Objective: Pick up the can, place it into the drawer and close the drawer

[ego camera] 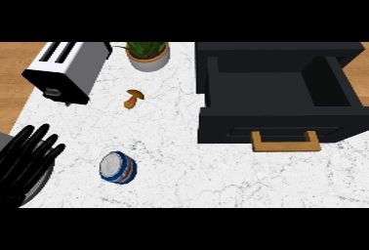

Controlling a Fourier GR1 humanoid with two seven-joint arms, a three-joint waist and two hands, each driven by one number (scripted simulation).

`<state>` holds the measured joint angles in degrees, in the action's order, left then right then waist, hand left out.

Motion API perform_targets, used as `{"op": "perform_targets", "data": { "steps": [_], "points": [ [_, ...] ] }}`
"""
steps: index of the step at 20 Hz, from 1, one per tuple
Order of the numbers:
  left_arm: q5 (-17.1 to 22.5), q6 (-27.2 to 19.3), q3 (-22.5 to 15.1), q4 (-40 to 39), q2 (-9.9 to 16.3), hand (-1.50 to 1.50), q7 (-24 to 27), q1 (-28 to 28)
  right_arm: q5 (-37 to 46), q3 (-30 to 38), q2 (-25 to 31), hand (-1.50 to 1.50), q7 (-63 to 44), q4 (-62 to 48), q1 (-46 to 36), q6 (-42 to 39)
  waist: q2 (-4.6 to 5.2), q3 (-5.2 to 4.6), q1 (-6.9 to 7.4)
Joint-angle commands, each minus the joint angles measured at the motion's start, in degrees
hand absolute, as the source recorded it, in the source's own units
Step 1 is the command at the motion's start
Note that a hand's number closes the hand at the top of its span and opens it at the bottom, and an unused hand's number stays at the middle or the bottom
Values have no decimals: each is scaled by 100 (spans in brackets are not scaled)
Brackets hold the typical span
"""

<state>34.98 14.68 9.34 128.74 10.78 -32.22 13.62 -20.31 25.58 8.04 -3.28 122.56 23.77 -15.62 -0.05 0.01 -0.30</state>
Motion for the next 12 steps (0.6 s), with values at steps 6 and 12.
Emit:
{"op": "perform_targets", "data": {
  "steps": [6, 12],
  "points": [
    [-1020, 123, -484, -980, -532, -150, 591, -283, -546, 675, 20, -150, 44, -183, 272, -709, -1, -1, -7],
    [-1601, 144, -608, -1467, -643, -150, 995, -327, -622, 913, -17, -150, -284, 127, 199, -769, -1, -1, 4]
  ]
}}
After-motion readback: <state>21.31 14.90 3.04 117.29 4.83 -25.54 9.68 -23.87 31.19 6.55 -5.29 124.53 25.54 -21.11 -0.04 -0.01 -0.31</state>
